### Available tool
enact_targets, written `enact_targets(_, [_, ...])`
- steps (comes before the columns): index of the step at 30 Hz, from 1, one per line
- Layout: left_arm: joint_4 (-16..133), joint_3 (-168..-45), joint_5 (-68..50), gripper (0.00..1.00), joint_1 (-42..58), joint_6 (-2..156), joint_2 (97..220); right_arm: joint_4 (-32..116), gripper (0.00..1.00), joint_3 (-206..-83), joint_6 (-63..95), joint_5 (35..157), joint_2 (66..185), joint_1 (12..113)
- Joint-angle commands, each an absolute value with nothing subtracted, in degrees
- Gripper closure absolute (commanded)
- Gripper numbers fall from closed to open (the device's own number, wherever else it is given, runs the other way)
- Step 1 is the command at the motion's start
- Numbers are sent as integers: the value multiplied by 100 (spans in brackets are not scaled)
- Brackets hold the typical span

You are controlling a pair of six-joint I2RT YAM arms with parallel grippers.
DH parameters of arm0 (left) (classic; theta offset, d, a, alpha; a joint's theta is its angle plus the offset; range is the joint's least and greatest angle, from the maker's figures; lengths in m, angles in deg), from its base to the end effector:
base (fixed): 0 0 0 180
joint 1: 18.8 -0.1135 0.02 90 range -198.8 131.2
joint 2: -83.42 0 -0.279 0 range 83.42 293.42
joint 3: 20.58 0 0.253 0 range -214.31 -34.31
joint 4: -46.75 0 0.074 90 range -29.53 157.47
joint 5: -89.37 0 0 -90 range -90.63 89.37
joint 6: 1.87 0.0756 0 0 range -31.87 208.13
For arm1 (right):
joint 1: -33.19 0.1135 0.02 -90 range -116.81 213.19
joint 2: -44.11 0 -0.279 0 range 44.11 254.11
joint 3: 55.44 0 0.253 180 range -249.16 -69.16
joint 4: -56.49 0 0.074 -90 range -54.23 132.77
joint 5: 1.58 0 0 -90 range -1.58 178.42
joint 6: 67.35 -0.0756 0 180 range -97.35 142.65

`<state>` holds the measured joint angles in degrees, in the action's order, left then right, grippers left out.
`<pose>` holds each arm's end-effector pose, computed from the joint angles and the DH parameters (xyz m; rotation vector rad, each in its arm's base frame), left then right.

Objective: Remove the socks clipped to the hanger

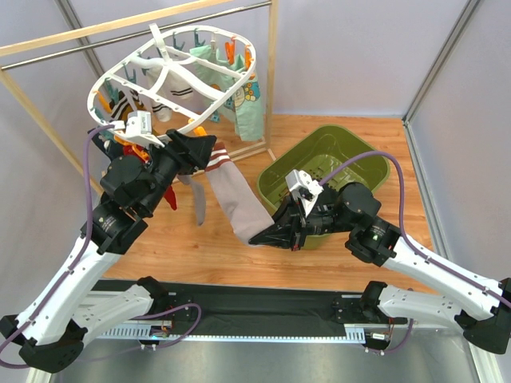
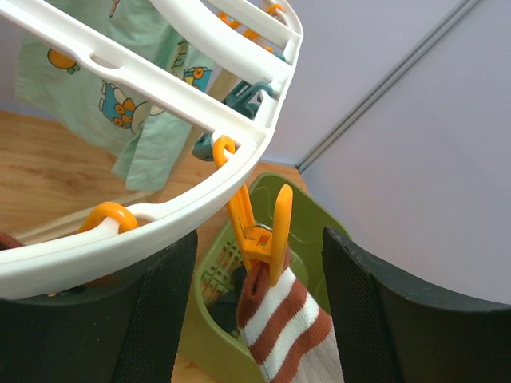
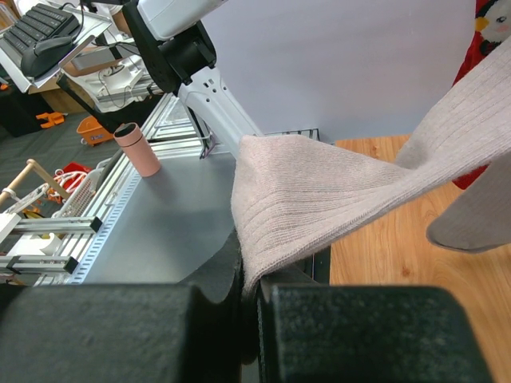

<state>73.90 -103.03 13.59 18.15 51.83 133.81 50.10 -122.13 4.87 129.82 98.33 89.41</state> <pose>0.1736 -0.1074 0.4753 -0.1996 1.5336 -0.8427 0.0885 0.2222 0.4083 -1.1417 1.2673 1.5271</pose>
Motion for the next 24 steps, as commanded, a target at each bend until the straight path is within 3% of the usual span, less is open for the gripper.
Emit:
enact_targets(1, [6917, -10312, 1062, 30, 1706, 5086, 13299, 5147, 100, -12225, 489, 12937, 9667, 8979])
enact_targets(14, [6794, -10303, 1088, 40, 1654, 4972, 13378, 5042, 100, -12207, 577, 12929, 9658, 8979])
enact_targets(18, [6610, -10242, 913, 29, 1645, 4955, 13370, 5015, 100, -12216, 604, 12920, 9658, 8979])
enact_targets(24, [6820, -10268, 1158, 28, 1636, 4884, 13299, 4989, 100, -12224, 621, 12920, 9650, 8988])
